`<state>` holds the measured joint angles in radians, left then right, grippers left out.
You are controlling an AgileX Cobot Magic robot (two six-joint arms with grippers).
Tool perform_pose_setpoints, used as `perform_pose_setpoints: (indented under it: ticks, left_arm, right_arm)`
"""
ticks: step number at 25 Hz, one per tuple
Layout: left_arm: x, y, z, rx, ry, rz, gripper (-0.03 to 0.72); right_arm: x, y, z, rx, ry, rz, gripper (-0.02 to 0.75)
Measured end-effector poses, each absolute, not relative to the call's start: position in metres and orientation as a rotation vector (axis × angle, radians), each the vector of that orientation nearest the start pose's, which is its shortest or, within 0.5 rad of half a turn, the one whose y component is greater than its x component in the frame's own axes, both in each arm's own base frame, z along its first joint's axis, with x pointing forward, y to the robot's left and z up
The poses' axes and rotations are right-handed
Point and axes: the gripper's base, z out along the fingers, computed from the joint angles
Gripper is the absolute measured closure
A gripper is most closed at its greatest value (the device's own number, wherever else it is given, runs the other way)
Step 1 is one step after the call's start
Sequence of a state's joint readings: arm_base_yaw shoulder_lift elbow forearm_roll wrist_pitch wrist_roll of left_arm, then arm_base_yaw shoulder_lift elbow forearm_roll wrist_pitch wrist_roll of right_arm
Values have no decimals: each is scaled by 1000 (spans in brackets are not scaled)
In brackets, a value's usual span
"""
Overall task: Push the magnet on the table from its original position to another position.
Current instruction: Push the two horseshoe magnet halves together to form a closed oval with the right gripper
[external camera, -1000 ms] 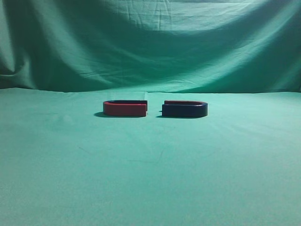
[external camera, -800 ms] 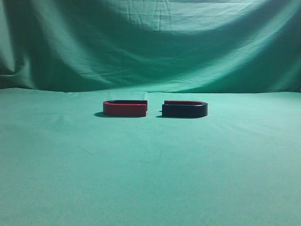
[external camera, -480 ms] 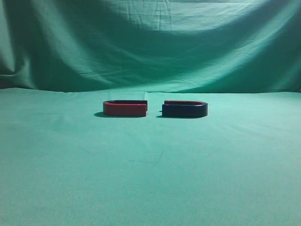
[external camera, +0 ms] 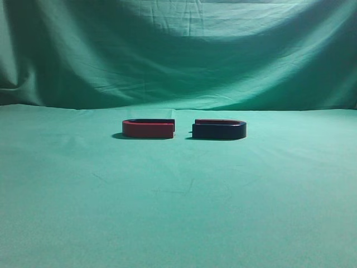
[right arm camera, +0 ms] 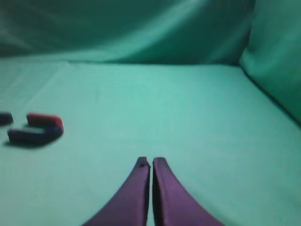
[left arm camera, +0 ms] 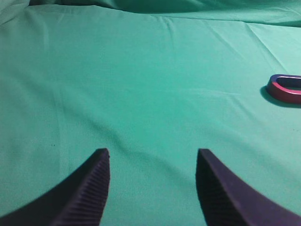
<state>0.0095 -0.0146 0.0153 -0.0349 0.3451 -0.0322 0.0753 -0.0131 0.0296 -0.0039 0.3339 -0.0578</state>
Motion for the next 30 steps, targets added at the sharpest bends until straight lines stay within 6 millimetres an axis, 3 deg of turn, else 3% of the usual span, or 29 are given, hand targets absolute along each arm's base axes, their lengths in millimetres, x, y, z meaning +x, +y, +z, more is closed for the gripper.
perform_pose_setpoints:
  ticks: [8,11,15,19,24,30]
  left_arm:
    - [53,-1,178,-60,1829,-50,289]
    - [53,-1,178,-60,1829,-50,289]
    - [53,-1,178,-60,1829,-50,289]
    - [53,-1,178,-60,1829,-50,289]
    - [53,-1,178,-60,1829,-50,289]
    - [53,-1,178,-60,1829,-50,289]
  right_arm:
    - [55,2,217,51,1360,152,738]
    - [53,2,225,70,1337,177,738]
    - [46,6,261,37,1461,201,738]
    - [59,11,285,1,1788,217,738]
    - [100,18,295,-25,2257,228,738]
    - [153,22,285,-50,2494,212,738]
